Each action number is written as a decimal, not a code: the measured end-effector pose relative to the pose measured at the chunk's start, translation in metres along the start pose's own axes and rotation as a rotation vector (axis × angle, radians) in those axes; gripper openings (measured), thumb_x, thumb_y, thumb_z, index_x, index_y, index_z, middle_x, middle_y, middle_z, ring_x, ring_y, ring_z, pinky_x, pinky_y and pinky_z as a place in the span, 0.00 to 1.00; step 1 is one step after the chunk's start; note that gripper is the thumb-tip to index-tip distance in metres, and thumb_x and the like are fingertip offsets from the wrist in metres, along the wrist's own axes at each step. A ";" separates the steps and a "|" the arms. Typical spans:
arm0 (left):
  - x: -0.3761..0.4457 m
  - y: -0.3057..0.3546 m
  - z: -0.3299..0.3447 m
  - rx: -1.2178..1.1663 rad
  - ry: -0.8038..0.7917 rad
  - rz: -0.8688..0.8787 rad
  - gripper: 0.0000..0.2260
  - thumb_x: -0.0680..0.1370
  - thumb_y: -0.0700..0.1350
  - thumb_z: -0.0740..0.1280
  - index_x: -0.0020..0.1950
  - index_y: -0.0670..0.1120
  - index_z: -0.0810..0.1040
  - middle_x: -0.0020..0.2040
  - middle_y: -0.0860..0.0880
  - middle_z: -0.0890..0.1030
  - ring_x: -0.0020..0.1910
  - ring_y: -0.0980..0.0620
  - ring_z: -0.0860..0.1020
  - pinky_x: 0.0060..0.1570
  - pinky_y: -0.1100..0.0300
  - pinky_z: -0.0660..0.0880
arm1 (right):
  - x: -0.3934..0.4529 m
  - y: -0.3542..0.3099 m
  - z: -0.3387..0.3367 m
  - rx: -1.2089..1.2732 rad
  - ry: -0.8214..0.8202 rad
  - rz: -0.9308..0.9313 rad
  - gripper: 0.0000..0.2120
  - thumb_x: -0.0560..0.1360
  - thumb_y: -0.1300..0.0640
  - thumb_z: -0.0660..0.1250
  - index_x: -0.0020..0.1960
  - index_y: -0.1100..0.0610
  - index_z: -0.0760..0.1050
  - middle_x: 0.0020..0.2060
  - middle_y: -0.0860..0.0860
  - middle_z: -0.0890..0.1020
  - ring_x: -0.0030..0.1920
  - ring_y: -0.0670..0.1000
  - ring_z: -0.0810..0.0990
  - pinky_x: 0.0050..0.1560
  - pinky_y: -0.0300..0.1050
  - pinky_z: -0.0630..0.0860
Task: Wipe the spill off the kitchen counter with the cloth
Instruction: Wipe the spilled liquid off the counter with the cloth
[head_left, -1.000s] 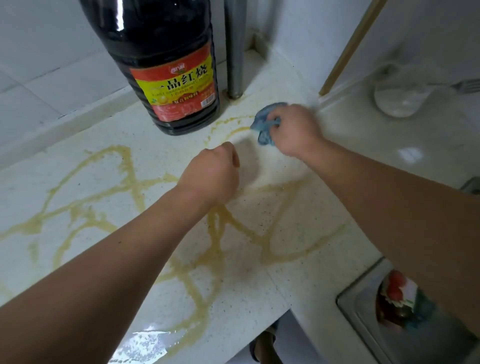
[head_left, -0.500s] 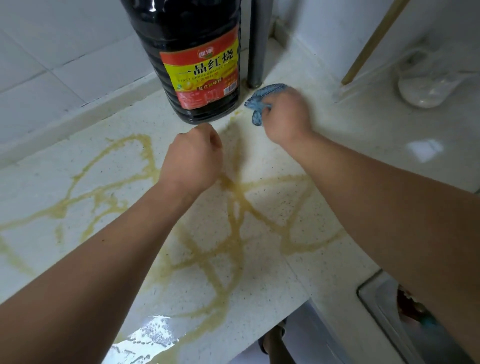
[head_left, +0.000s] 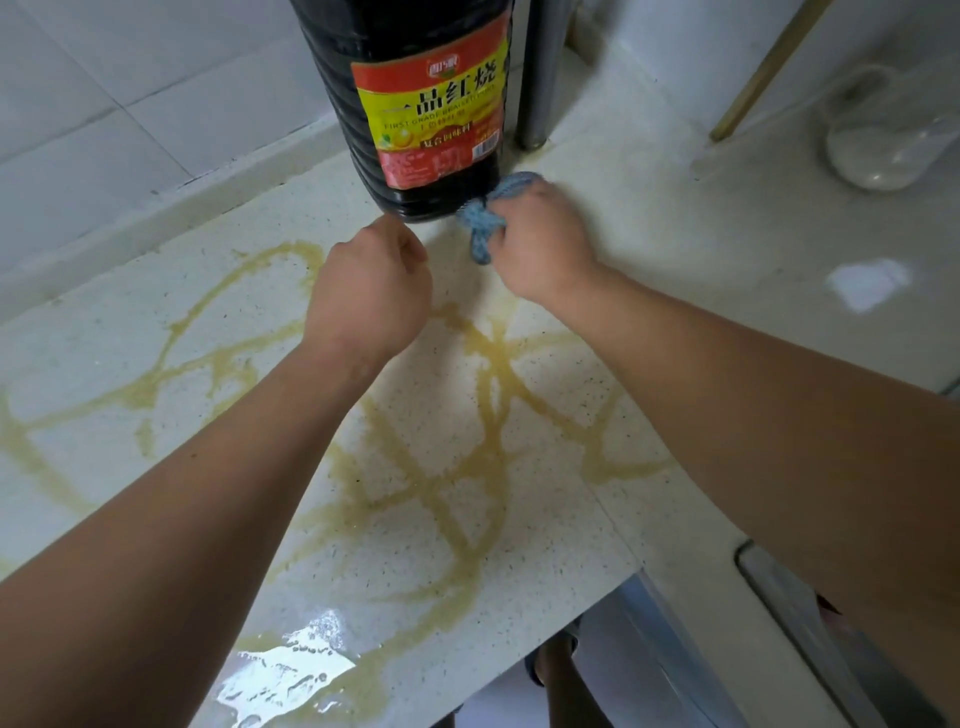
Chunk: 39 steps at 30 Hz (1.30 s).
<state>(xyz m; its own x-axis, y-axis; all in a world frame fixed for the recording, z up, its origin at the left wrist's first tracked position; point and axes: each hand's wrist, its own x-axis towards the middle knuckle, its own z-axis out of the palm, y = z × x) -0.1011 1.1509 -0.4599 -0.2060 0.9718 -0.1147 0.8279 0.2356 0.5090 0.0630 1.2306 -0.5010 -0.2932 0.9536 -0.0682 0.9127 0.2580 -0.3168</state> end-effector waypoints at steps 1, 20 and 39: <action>-0.002 0.000 0.002 0.002 -0.010 -0.004 0.10 0.80 0.43 0.60 0.56 0.47 0.80 0.50 0.49 0.83 0.47 0.45 0.79 0.44 0.54 0.76 | -0.014 -0.008 0.002 0.003 -0.060 -0.076 0.17 0.81 0.56 0.63 0.67 0.56 0.81 0.63 0.59 0.77 0.63 0.60 0.77 0.57 0.47 0.73; -0.022 0.035 0.027 -0.023 -0.162 0.068 0.15 0.78 0.48 0.67 0.64 0.48 0.76 0.53 0.52 0.83 0.53 0.46 0.79 0.47 0.56 0.72 | -0.038 0.082 -0.023 0.092 0.133 0.283 0.19 0.84 0.55 0.61 0.74 0.52 0.77 0.70 0.60 0.73 0.64 0.60 0.78 0.63 0.44 0.71; -0.030 0.077 0.089 0.403 -0.432 0.183 0.68 0.64 0.80 0.67 0.82 0.44 0.30 0.83 0.35 0.49 0.83 0.37 0.50 0.79 0.40 0.56 | -0.106 0.088 -0.031 0.131 -0.071 -0.085 0.20 0.82 0.54 0.63 0.73 0.44 0.77 0.64 0.55 0.75 0.57 0.56 0.78 0.58 0.49 0.75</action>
<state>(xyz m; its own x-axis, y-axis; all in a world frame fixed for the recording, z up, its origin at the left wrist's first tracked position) 0.0152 1.1413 -0.4926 0.1182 0.8932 -0.4338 0.9792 -0.0321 0.2005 0.1829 1.1572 -0.4923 -0.3918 0.9145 -0.1012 0.8399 0.3106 -0.4450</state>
